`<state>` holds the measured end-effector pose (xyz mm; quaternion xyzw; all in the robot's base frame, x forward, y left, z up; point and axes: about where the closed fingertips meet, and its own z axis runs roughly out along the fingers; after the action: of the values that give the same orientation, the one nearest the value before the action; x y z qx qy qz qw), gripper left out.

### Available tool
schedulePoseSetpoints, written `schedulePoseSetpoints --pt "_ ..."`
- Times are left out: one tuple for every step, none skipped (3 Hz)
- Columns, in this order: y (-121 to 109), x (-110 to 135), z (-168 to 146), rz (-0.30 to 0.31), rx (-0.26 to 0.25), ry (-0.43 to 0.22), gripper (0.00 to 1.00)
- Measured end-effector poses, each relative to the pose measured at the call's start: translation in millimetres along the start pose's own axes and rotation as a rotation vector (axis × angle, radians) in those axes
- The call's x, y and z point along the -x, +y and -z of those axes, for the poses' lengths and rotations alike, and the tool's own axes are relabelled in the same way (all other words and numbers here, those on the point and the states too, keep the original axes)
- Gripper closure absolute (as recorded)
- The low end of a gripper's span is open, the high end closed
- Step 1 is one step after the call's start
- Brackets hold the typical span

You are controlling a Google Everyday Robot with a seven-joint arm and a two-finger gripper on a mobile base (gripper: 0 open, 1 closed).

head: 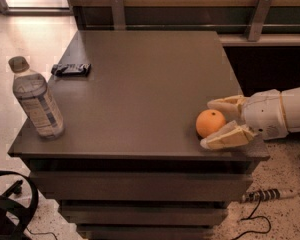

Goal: Move orange near rxbar blueberry

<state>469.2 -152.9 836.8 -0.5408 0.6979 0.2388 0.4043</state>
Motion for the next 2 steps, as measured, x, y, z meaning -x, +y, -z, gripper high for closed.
schedulePoseSetpoints --pt "0.6 1.2 -1.2 0.002 0.003 0.0 0.55" --pt "1.4 2.5 -2.5 0.005 0.006 0.0 0.79"
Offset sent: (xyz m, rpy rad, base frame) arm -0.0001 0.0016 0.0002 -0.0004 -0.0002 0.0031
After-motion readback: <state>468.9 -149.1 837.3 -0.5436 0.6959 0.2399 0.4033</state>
